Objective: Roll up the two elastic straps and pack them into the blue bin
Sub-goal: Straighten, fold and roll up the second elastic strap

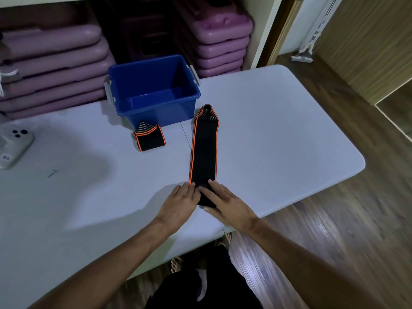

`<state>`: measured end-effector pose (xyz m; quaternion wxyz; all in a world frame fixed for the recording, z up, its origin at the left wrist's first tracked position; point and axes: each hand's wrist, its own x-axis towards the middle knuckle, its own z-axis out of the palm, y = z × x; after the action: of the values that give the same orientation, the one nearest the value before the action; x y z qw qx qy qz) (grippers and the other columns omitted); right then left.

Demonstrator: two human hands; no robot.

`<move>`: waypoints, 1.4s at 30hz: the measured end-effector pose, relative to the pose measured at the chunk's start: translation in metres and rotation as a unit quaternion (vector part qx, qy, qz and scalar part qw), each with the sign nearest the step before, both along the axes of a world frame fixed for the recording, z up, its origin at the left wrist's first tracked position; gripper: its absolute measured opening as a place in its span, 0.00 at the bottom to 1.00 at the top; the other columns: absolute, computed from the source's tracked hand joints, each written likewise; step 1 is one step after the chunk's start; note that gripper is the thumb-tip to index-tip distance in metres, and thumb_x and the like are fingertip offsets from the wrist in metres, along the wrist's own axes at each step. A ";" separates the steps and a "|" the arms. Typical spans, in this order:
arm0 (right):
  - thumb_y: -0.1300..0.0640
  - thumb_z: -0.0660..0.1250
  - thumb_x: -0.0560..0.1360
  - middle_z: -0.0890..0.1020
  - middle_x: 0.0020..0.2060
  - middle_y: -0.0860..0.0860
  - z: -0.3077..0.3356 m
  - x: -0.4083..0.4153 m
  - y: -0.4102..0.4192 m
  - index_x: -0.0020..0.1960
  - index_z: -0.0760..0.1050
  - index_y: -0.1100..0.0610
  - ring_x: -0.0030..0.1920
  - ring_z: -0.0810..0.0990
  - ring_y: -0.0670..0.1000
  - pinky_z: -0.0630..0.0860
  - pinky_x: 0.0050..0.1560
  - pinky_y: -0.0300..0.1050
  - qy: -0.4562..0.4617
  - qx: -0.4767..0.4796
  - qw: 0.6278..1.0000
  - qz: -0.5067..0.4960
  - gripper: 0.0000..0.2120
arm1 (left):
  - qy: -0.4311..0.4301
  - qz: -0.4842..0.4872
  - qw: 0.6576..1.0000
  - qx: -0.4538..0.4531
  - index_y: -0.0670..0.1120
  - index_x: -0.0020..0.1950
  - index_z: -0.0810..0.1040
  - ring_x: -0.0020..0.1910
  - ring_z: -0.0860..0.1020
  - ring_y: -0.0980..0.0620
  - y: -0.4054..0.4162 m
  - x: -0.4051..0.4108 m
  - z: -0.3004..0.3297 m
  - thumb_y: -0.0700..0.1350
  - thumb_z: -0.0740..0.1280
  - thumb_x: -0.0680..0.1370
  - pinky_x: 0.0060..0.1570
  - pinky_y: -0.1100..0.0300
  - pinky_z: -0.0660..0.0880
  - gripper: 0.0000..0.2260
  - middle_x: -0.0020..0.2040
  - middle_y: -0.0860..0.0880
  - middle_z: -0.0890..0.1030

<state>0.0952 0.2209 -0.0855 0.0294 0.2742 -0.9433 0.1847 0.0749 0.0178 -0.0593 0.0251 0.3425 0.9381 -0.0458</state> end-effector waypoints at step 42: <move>0.48 0.62 0.80 0.67 0.24 0.44 0.043 -0.003 -0.013 0.31 0.65 0.53 0.24 0.66 0.44 0.64 0.27 0.36 -0.277 -0.255 0.868 -0.324 0.21 | -0.335 0.243 0.832 0.370 0.55 0.66 0.69 0.33 0.77 0.49 0.012 -0.026 0.013 0.57 0.60 0.79 0.41 0.52 0.77 0.17 0.33 0.44 0.77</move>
<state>0.0925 0.2084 -0.0423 -0.1062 -0.1268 -0.8682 0.4678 0.0486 0.0301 -0.0462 0.2200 0.0816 0.8720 0.4297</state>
